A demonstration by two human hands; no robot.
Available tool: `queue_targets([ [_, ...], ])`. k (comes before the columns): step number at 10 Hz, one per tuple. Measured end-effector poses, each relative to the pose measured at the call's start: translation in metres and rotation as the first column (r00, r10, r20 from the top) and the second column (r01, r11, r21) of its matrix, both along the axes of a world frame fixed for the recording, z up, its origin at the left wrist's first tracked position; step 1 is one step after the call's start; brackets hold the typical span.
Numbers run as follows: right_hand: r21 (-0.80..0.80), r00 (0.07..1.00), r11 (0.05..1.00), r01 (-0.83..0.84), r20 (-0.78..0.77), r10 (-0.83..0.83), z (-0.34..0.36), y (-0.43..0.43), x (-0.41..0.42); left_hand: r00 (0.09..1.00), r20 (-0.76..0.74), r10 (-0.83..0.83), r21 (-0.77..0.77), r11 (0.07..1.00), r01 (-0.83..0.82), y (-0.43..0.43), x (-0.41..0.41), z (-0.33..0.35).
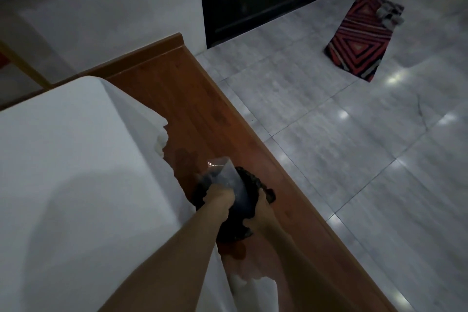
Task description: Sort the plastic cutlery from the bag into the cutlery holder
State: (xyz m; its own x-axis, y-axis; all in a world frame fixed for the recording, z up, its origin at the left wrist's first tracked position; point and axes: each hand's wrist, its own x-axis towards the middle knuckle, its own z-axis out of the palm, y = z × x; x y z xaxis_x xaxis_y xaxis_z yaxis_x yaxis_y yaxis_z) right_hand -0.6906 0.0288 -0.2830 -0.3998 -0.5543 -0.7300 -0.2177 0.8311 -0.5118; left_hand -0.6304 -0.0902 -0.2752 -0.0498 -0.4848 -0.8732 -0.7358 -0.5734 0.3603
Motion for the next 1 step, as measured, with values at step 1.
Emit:
queue_targets([
  [1, -0.057, 0.995, 0.997, -0.059, -0.082, 0.054, 0.0384, -0.0079, -0.0026, 0.998, -0.011, 0.067, -0.074, 0.995, -0.068, 0.0034, -0.0004, 0.0649],
])
